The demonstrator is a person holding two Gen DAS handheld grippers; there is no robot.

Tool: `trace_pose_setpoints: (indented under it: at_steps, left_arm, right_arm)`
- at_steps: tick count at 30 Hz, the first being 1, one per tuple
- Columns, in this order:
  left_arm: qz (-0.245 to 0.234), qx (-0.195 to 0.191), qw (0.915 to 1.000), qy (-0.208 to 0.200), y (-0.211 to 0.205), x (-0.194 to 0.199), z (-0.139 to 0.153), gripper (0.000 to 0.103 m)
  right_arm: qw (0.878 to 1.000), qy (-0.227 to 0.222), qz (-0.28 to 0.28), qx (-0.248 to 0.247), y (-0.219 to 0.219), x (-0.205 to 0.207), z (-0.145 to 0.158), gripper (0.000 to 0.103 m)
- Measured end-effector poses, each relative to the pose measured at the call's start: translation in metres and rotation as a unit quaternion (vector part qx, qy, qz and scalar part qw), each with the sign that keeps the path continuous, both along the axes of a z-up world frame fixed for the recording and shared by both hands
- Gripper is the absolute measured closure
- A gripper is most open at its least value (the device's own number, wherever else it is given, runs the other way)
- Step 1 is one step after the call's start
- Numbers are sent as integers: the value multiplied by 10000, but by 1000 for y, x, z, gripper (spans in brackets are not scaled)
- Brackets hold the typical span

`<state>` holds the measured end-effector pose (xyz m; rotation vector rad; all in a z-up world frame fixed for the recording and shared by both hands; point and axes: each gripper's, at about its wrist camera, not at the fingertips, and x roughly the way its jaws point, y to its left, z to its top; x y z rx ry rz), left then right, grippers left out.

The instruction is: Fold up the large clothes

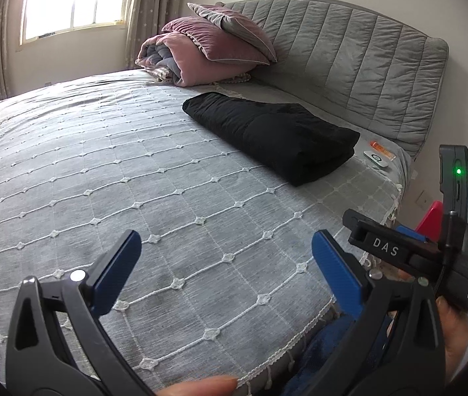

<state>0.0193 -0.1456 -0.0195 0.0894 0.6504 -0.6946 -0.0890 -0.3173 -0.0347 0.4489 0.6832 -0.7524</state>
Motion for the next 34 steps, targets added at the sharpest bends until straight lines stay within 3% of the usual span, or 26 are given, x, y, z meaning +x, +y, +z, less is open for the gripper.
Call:
trace_pose_setpoints:
  at_steps: [34]
  left_arm:
    - [-147,-312,9994,-25,-3,-5,5,0]
  right_arm:
    - [9999,18,-153,-67,6,-4,1,0]
